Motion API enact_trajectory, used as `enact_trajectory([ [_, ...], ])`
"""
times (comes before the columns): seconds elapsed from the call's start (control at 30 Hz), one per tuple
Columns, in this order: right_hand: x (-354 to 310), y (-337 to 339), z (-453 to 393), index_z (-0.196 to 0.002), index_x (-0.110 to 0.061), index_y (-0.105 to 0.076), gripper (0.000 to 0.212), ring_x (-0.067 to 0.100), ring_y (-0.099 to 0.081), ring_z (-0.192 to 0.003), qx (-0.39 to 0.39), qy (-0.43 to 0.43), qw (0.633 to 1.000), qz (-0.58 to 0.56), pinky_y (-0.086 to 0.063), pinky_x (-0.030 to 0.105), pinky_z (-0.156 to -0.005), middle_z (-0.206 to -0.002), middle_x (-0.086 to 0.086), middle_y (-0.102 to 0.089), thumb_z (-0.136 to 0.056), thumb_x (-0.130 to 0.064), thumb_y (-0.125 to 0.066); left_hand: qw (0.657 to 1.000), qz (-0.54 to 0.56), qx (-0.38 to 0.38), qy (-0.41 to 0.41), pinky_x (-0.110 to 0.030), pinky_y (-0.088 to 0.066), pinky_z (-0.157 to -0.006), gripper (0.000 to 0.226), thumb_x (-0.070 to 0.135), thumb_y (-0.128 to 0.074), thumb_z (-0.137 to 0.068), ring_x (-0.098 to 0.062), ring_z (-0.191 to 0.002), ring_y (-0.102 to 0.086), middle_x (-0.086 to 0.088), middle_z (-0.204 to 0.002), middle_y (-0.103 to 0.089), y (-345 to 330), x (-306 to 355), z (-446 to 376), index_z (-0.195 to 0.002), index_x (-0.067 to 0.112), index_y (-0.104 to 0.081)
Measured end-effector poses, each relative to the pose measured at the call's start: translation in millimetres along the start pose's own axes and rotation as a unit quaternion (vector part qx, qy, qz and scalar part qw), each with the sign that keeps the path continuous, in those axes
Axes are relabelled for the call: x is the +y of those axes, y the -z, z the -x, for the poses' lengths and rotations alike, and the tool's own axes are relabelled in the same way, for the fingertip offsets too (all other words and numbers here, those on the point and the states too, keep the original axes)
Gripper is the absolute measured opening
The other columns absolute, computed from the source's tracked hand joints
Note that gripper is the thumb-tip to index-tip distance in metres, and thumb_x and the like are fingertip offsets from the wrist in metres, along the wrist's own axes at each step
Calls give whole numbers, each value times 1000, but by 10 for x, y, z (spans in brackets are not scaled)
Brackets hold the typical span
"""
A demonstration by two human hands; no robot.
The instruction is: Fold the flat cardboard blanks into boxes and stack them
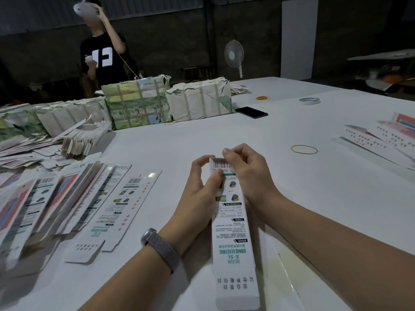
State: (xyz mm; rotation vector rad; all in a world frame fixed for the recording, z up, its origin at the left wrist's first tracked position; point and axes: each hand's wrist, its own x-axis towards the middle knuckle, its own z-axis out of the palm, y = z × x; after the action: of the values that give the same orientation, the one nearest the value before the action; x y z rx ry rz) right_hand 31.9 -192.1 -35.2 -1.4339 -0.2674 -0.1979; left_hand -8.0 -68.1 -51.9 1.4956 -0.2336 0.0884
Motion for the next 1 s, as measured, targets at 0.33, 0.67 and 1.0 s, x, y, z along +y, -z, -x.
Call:
enact_trajectory([
  [0.33, 27, 49, -34, -75, -17, -70, 17, 22, -66, -67, -23, -52, 998, 26, -56, 42, -72, -75, 7, -71, -91, -15, -68, 1000, -9, -20, -1, -30, -56, -57, 23, 22, -50, -106, -23, -68, -73, -7, -83, -76, 18, -7, -7, -126, 33, -47],
  [0.67, 28, 46, -5, -76, -17, -71, 19, 24, -66, -64, -27, -62, 998, 6, -55, 41, -68, -74, 9, -71, -94, -13, -64, 999, -38, -30, -7, -32, -57, -61, 22, 22, -50, -105, -23, -71, -73, -5, -82, -75, 25, 5, -15, -122, 35, -49],
  [1.0, 7, 33, -30, -76, -16, -68, 19, 20, -63, -63, -18, -67, 997, 18, -54, 39, -68, -69, 4, -68, -94, -14, -63, 997, -55, -45, 4, -28, -56, -62, 35, 39, -58, -92, -20, -73, -74, -4, -84, -77, 49, 20, -23, -123, 50, -47],
])
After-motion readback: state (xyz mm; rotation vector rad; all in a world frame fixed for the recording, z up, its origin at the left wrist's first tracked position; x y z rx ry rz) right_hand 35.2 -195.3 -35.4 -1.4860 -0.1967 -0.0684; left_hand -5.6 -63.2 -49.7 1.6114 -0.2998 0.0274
